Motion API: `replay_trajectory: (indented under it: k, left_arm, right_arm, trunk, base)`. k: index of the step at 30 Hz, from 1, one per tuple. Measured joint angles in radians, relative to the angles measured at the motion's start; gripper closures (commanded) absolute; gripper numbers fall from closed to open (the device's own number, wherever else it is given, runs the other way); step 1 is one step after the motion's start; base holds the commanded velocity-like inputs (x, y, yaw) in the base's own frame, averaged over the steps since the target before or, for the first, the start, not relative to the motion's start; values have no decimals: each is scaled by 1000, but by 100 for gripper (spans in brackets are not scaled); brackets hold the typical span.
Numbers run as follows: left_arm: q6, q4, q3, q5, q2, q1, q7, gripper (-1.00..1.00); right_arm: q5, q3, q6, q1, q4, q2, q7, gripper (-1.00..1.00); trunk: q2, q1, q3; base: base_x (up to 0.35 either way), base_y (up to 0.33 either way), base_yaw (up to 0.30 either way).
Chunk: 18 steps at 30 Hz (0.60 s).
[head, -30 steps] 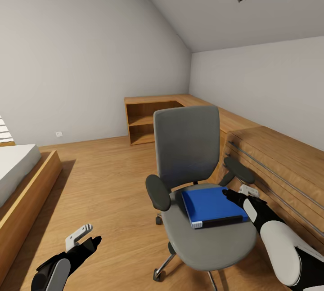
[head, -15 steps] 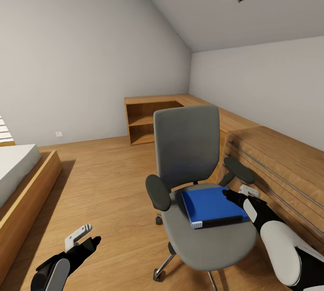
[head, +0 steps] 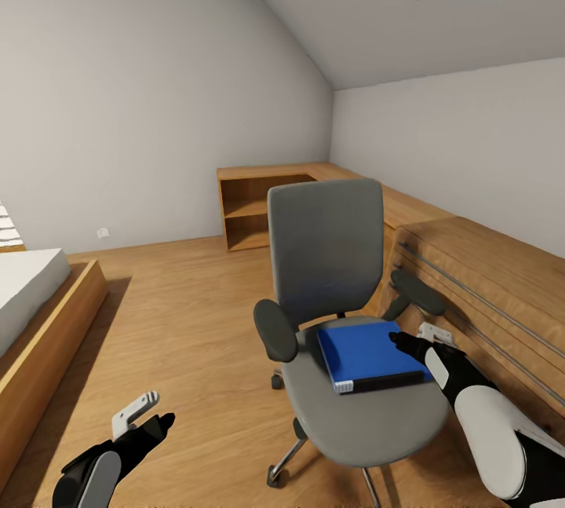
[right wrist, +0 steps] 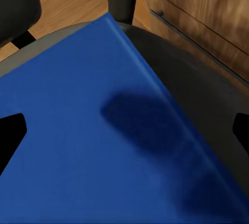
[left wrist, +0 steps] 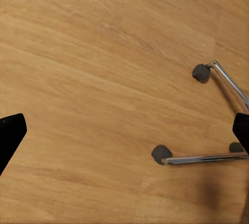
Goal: In the bedroom, organize the workspace by keeping the computer under the desk, ensuring the monitor is on the desk, placing the keyboard on the desk next to the monitor, placing the mouse on the desk next to the keyboard, moving the folder from the swivel chair onto the desk next to the mouse, stacking the notebook on top of the folder with the pen on top of the notebook, and positioning the swivel chair next to the desk.
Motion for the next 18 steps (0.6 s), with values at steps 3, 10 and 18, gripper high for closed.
replay_trajectory:
  k: [3, 10, 18]
  left_arm:
    - [0, 0, 0, 1, 0, 0, 0, -100]
    - [-1, 0, 0, 2, 0, 0, 0, -100]
    - [-1, 0, -2, 3, -1, 0, 0, -100]
  right_arm:
    - [2, 0, 0, 0, 1, 1, 0, -100]
    - [5, 0, -1, 0, 26, 2, -1, -100]
    - [5, 0, -1, 0, 26, 2, -1, -100]
  trunk:
    - [0, 0, 0]
    - [-21, 12, -9]
    - [-42, 23, -19]
  base:
    - [0, 0, 0]
    - [0, 0, 0]
    - [0, 0, 0]
